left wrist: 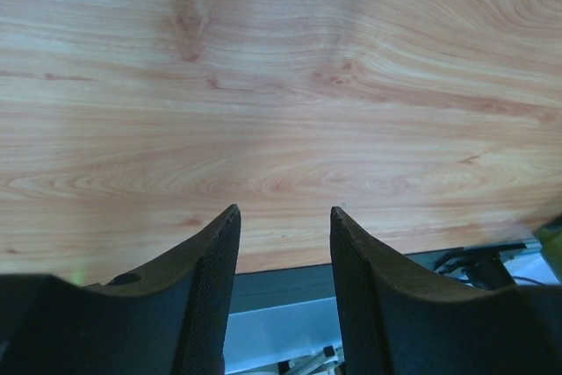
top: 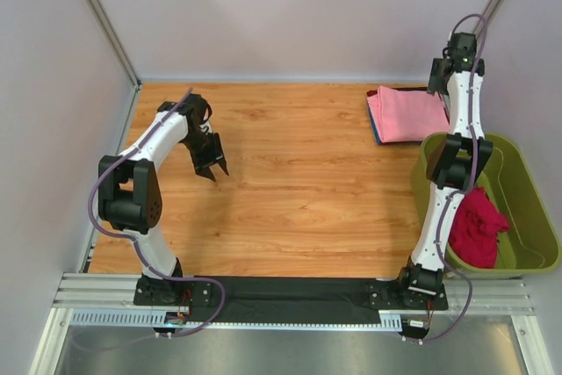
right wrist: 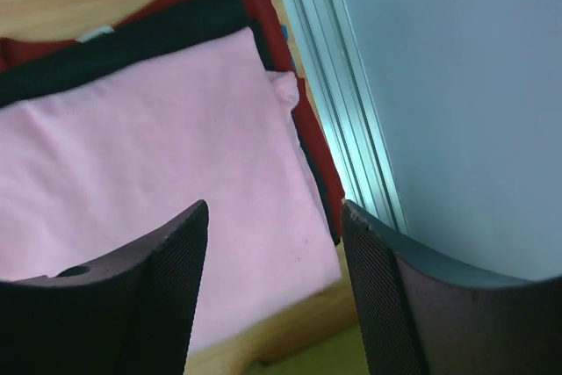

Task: Fold and stack the t-shirts
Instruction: Neatly place the folded tshirt to the corner

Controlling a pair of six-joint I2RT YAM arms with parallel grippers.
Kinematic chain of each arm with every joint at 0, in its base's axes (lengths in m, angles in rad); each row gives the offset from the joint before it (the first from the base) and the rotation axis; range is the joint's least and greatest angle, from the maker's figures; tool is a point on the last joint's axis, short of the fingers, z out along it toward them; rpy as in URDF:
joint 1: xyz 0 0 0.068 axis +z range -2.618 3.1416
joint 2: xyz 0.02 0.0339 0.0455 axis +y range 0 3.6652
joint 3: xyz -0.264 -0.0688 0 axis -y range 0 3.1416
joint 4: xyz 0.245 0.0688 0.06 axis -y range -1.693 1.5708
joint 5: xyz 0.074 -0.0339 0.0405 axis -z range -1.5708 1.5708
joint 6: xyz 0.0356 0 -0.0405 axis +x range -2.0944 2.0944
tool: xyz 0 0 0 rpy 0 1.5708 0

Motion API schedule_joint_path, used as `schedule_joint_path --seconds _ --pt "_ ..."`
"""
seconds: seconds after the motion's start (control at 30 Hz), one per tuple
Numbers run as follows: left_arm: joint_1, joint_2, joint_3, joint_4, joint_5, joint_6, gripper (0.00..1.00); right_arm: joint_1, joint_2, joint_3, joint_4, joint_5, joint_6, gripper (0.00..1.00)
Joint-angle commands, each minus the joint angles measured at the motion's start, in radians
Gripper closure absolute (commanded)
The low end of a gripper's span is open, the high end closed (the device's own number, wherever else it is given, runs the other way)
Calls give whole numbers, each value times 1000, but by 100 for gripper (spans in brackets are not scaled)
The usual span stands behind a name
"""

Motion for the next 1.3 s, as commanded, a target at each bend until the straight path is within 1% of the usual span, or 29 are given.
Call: schedule_joint_path --seconds 0.0,0.13,0.23,0.27,0.3,0.4,0.47,0.5,0.53,0.57,0.6,0.63,0.67,0.7,0.73,0.77,0.8,0.83,0.87,0.9,0.93,0.97,1.03,1.07,1.1,1.13,1.17,1.23,1.27 --pt "-1 -4 87 -85 -59 24 47 20 80 30 31 38 23 36" --pt "-4 -50 98 -86 -76 30 46 20 -21 -54 137 43 58 32" --pt "-5 -83 108 -70 -39 35 46 20 -92 -44 131 39 92 28" --pt "-8 -105 111 -60 -9 44 46 22 -112 -39 125 34 112 25" --pt "-10 -117 118 -32 11 46 46 22 -162 -44 119 29 123 18" --pt "-11 -165 147 37 90 47 45 29 -249 -82 73 26 170 8" --pt "-14 -180 177 68 155 49 44 46 -344 -116 18 20 207 1" --pt "-17 -180 215 88 174 59 43 54 -377 -151 -2 -4 254 0" --pt "-21 -179 240 88 185 62 43 78 -455 -177 -48 -26 276 0" --pt "-25 -179 280 92 206 67 43 97 -494 -205 -70 -27 292 0" --pt "-30 -185 289 103 217 72 42 135 -543 -279 -91 -31 342 0" --pt "-33 -198 291 121 228 73 38 150 -631 -323 -129 -56 357 0" --pt "-43 -238 276 170 251 75 32 167 -685 -372 -143 -75 371 0" --pt "-50 -264 259 201 266 70 1 193 -730 -488 -166 -128 422 0" --pt "-54 -289 244 227 280 64 1 206 -771 -537 -177 -164 439 0" --pt "-66 -338 230 243 288 56 1 219 -869 -594 -188 -182 465 0" --pt "-74 -359 202 256 288 49 1 259 -913 -642 -199 -228 486 0" --pt "-83 -384 182 260 286 30 1 275 -966 -727 -216 -235 520 0" --pt "-106 -437 137 263 276 20 0 290 -1053 -763 -223 -236 541 0" --pt "-120 -465 107 267 266 12 1 305 -1107 -798 -220 -286 561 0" --pt "-135 -522 74 272 250 1 0 310 -1149 -872 -217 -322 586 0" --pt "-155 -544 6 270 249 -10 0 315 -1225 -895 -217 -342 601 0" --pt "-159 -591 -65 261 255 -42 0 316 -1279 -933 -228 -388 631 0" --pt "-159 -652 -135 281 268 -59 1 318 -1321 -949 -237 -417 631 0" --pt "-163 -683 -160 289 280 -56 0 316 -1333 -949 -261 -422 631 0" --pt "-177 -720 -169 283 256 -40 1 318 -1344 -947 -275 -420 623 0" --pt "-209 -728 -171 261 257 8 1 316 -1352 -935 -291 -416 594 0" --pt "-238 -729 -163 241 291 50 0 316 -1362 -923 -329 -403 580 0" --pt "-261 -728 -142 212 297 47 1 316 -1362 -915 -337 -409 574 0"
